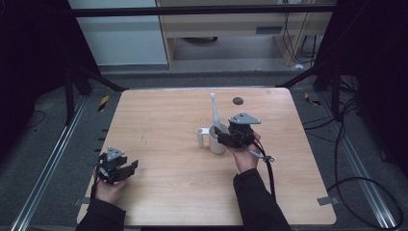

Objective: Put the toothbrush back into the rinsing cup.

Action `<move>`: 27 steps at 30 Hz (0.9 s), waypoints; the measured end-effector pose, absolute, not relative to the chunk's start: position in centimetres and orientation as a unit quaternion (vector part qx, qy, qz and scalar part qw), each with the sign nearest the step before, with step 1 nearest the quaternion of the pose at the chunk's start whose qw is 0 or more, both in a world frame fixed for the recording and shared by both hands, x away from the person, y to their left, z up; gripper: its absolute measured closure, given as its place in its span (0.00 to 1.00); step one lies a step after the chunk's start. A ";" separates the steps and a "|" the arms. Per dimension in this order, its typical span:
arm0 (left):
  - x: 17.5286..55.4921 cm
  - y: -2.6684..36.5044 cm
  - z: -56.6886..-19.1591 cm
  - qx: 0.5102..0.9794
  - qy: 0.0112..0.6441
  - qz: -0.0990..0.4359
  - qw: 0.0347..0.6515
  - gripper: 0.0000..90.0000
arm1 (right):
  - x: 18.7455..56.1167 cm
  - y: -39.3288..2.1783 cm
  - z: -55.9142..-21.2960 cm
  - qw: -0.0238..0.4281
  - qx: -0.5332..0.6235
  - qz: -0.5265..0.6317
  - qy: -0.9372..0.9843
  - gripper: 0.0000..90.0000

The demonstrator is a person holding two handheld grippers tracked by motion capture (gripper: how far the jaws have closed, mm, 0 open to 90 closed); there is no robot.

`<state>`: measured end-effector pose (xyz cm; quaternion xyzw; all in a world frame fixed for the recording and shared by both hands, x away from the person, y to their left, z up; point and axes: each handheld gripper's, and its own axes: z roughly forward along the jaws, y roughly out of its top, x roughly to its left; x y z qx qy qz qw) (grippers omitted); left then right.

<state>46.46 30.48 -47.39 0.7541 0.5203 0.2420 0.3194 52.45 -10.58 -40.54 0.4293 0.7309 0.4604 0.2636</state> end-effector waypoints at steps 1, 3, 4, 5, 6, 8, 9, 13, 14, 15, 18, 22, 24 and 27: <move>46.5 30.5 -47.4 0.754 0.520 0.242 0.319 0.55 | 52.1 -10.8 -40.5 0.266 0.425 0.461 0.732 0.38; 46.5 30.5 -47.4 0.754 0.520 0.242 0.319 0.55 | 51.5 -11.3 -40.4 0.266 0.419 0.463 0.734 0.35; 46.5 30.5 -47.4 0.754 0.521 0.242 0.319 0.55 | 51.2 -11.5 -40.4 0.269 0.417 0.461 0.736 0.34; 46.5 30.5 -47.4 0.754 0.520 0.242 0.319 0.54 | 50.8 -11.8 -40.4 0.271 0.416 0.459 0.737 0.33; 46.4 30.4 -47.4 0.754 0.520 0.243 0.319 0.54 | 50.5 -12.2 -40.5 0.273 0.412 0.458 0.739 0.32; 46.5 30.5 -47.4 0.754 0.520 0.243 0.319 0.54 | 50.0 -12.9 -40.6 0.272 0.413 0.455 0.741 0.29; 46.5 30.5 -47.4 0.754 0.520 0.243 0.319 0.54 | 49.6 -13.3 -40.7 0.274 0.412 0.454 0.741 0.28; 46.5 30.5 -47.4 0.754 0.520 0.243 0.319 0.53 | 48.3 -15.0 -41.0 0.285 0.419 0.439 0.742 0.24; 46.5 30.5 -47.5 0.754 0.520 0.243 0.319 0.53 | 47.9 -15.5 -41.2 0.288 0.421 0.435 0.742 0.24; 46.5 30.4 -47.5 0.754 0.520 0.243 0.319 0.53 | 47.6 -16.0 -41.3 0.289 0.422 0.433 0.742 0.24; 46.5 30.4 -47.5 0.755 0.519 0.243 0.318 0.51 | 46.7 -17.3 -41.9 0.287 0.430 0.428 0.742 0.23; 46.5 30.3 -47.6 0.757 0.516 0.242 0.319 0.49 | 45.4 -19.0 -42.9 0.286 0.437 0.418 0.743 0.23; 46.5 30.3 -47.6 0.758 0.515 0.241 0.319 0.48 | 44.8 -19.8 -43.6 0.284 0.443 0.412 0.744 0.23; 46.5 30.2 -47.6 0.759 0.512 0.243 0.320 0.47 | 44.1 -21.0 -44.5 0.281 0.456 0.401 0.743 0.23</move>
